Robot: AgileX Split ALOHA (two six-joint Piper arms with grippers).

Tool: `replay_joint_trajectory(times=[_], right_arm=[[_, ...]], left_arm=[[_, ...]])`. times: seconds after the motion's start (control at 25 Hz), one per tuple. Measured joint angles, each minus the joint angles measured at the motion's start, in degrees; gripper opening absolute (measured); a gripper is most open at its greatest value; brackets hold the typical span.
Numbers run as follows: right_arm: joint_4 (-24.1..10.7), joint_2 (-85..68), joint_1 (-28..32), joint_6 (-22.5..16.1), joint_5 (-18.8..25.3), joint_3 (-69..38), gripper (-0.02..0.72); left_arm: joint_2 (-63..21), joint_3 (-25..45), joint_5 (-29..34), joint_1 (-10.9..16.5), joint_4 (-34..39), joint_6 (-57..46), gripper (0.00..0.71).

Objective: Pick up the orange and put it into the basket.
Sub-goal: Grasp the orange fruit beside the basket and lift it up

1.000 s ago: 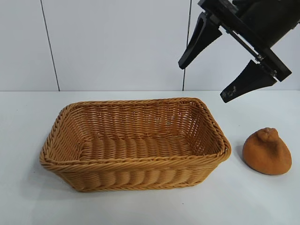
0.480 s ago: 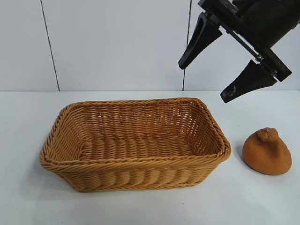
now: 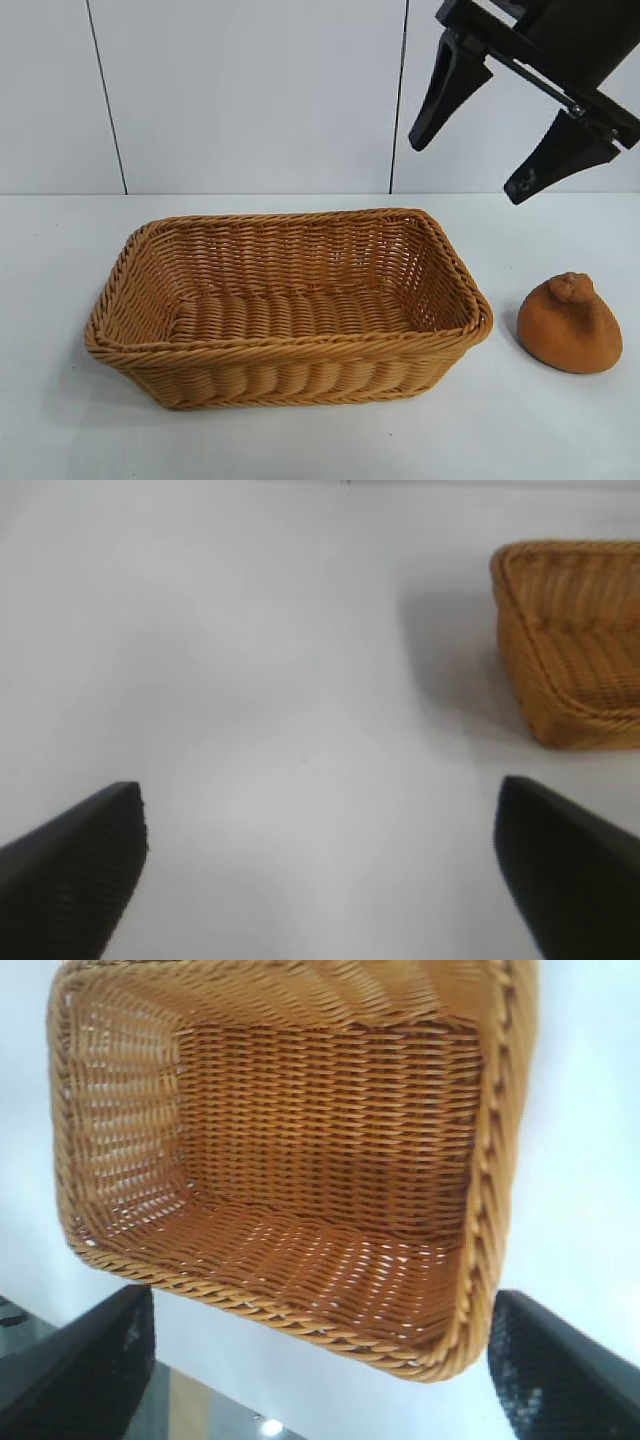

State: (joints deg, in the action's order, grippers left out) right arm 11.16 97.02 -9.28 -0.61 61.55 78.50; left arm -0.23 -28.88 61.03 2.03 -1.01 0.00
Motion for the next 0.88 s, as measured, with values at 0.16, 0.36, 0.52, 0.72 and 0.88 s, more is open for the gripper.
replay_joint_trajectory(times=[0.16, 0.36, 0.52, 0.72, 0.88], right_arm=[[-2.1, 0.4, 5.9, -0.2, 1.1, 0.1, 0.619], [-1.4, 2.7, 8.7, 0.6, 1.0, 0.3, 0.619], [-0.5, 6.3, 8.7, 0.6, 0.7, 0.3, 0.619], [-0.4, 13.1, 8.7, 0.6, -1.0, 0.3, 0.619], [0.9, 18.7, 8.7, 0.6, -2.4, 0.3, 0.619]], left_arm=[[0.0, 0.0, 0.0, 0.0, 0.0, 0.0, 0.672], [0.0, 0.0, 0.0, 0.0, 0.0, 0.0, 0.672], [0.0, 0.0, 0.0, 0.0, -0.1, 0.0, 0.672], [0.0, 0.0, 0.0, 0.0, -0.1, 0.0, 0.672], [0.0, 0.0, 0.0, 0.0, -0.1, 0.0, 0.672]])
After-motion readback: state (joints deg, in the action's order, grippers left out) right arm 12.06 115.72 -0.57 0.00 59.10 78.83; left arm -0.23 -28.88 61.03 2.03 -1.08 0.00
